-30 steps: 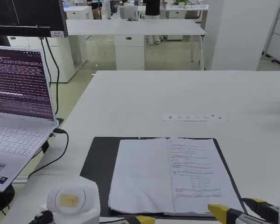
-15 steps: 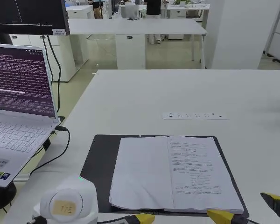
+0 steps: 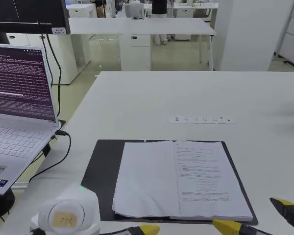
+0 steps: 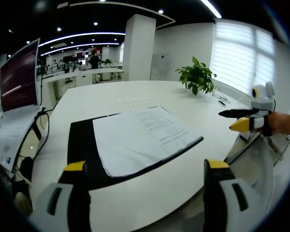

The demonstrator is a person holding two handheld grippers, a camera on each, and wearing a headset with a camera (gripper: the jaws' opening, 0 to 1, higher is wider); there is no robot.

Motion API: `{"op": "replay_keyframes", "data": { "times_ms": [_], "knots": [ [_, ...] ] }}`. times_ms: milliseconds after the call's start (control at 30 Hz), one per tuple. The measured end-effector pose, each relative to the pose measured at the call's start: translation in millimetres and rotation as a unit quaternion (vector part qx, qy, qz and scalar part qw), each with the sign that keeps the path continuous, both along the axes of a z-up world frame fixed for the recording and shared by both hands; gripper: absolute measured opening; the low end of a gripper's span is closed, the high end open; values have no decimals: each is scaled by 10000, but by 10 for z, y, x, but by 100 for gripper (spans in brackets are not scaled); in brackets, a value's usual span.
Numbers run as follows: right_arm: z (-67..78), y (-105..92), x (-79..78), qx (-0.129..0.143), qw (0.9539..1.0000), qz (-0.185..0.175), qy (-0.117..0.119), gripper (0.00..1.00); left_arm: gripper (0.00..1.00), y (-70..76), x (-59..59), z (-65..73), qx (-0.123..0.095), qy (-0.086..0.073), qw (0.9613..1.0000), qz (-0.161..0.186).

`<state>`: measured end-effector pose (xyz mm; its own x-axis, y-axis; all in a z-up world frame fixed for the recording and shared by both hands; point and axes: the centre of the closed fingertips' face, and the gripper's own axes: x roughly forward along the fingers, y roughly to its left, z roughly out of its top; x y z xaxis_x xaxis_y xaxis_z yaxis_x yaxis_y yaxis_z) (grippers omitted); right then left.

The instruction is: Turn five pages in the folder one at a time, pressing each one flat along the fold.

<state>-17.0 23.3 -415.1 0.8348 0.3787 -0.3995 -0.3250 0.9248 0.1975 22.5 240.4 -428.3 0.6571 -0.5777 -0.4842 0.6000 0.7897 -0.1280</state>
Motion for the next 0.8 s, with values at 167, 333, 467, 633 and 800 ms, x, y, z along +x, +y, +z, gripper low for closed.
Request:
{"op": "replay_keyframes", "data": {
  "times_ms": [167, 333, 467, 633, 800],
  "knots": [
    [6, -11, 1, 10, 10000, -17, 3, 100, 99, -57, 29, 5, 0, 2, 10000, -50],
    [-3, -35, 7, 10, 10000, -38, 16, 100, 99, -155, 59, -12, 10, 34, 9999, -130],
    [-6, -47, 11, 19, 10000, -51, 30, 100, 99, -289, 92, -62, 57, 82, 9995, -299],
    [-6, -72, 7, 42, 9999, -94, 31, 100, 99, -477, 132, -126, 89, 152, 9987, -470],
    [6, -104, 8, 85, 9999, -149, 23, 100, 99, -645, 193, -196, 149, 173, 9976, -652]
  ]
}}
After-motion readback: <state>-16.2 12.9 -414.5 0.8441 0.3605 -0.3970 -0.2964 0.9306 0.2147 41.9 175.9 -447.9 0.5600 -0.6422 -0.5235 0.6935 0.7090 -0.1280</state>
